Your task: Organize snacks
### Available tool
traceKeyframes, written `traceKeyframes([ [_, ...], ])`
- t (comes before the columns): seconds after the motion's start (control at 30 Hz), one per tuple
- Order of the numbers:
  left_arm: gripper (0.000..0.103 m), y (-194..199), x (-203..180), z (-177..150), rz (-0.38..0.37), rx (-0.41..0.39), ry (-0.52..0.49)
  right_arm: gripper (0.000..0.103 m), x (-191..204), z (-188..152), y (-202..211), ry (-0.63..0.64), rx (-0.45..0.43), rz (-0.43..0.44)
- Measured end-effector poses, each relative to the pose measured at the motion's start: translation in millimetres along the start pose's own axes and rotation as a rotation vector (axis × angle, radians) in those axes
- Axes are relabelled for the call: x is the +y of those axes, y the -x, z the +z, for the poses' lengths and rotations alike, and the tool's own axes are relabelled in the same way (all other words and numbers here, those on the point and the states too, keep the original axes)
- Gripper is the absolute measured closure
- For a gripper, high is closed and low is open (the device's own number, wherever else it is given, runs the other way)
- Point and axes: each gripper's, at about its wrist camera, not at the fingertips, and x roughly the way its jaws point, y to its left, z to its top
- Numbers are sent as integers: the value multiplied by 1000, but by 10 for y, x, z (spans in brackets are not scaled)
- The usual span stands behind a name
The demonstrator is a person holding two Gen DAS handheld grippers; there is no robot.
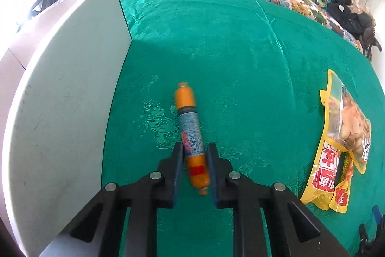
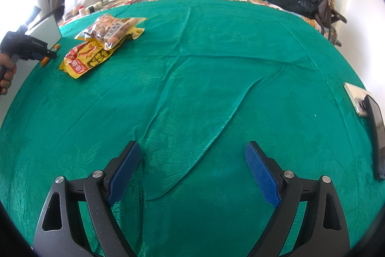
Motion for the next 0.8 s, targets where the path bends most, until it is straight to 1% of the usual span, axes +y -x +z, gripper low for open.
traceKeyframes([
  [0.1,88,56,10,-101,3,-16,-5,12,0,0,1,0,0,0],
  [0.17,88,113,-20,-222,-24,-14,-2,12,-6,-1,1,0,0,0],
  [0.23,88,219,-31,-438,-60,-4,-1,12,-6,0,2,-1,0,0],
  [0.33,88,415,-96,-829,-89,10,-17,12,-5,0,2,-1,0,0],
  [0.43,88,588,-152,-1239,-132,16,-4,12,-7,0,2,-1,0,0],
  [0.47,87,625,-172,-1352,-139,12,2,12,-4,0,2,-1,0,0],
  [0.53,85,696,-218,-1525,-124,-25,11,12,-9,-1,2,-1,0,0],
  [0.57,77,709,-243,-1572,-125,-44,8,12,-4,0,2,-1,0,0],
  [0.6,57,714,-262,-1596,-140,-64,5,12,-10,-1,3,-1,0,0],
  [0.63,26,706,-286,-1600,-139,-76,4,12,-11,-1,3,-1,0,0],
  [0.67,13,689,-311,-1595,-107,-84,2,12,-6,0,2,-1,0,0],
  [0.7,6,677,-335,-1583,-68,-101,-4,12,-7,0,2,-1,0,0],
  [0.73,6,640,-384,-1554,-44,-115,-19,12,-12,-1,2,-1,0,0],
  [0.8,6,534,-428,-1521,-16,-102,-53,12,-11,-1,2,-1,0,0],
])
